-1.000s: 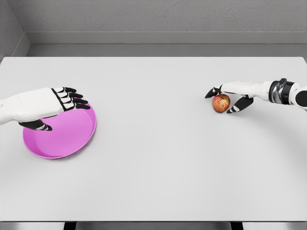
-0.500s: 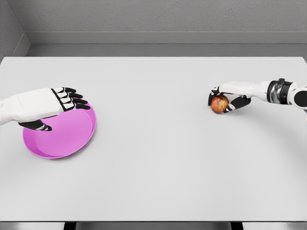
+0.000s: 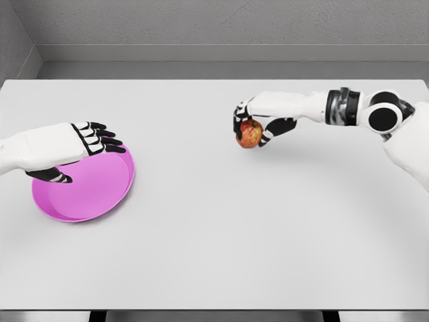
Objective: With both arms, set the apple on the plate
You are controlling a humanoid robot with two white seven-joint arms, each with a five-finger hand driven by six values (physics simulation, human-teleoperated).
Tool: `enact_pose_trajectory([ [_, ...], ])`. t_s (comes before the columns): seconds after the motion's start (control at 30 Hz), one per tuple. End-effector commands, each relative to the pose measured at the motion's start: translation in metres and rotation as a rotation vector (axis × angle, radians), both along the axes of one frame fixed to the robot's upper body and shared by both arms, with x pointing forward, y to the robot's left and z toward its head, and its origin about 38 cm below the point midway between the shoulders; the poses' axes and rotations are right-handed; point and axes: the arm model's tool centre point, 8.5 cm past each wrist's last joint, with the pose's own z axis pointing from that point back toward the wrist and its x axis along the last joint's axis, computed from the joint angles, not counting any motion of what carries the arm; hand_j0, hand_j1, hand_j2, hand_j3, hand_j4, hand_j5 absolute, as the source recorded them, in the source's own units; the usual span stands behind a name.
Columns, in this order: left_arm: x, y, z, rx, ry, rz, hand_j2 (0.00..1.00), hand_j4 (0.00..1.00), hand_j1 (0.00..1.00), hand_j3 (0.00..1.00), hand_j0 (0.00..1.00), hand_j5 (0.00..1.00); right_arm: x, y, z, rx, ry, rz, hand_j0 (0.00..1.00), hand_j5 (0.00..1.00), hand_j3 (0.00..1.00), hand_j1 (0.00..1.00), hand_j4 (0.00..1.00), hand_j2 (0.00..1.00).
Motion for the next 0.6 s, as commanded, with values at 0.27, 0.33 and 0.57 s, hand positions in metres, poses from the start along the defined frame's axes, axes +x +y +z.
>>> enact_pose_trajectory([
  [0.27,0.000,0.000,0.001,-0.005,0.000,0.003,1.00,1.00,1.00,1.00,1.00,1.00,-0.009,0.037,-0.020,-0.020,0.031,0.074,1.00,1.00,1.00,1.00,1.00,1.00],
  [0.33,0.000,0.000,0.001,-0.005,0.000,0.003,1.00,1.00,1.00,1.00,1.00,1.00,-0.009,0.036,-0.022,-0.021,0.036,0.071,1.00,1.00,1.00,1.00,1.00,1.00],
  [0.57,0.000,0.000,0.001,-0.005,0.000,0.002,1.00,1.00,1.00,1.00,1.00,1.00,0.008,-0.008,-0.008,0.035,0.019,-0.058,1.00,1.00,1.00,1.00,1.00,1.00],
])
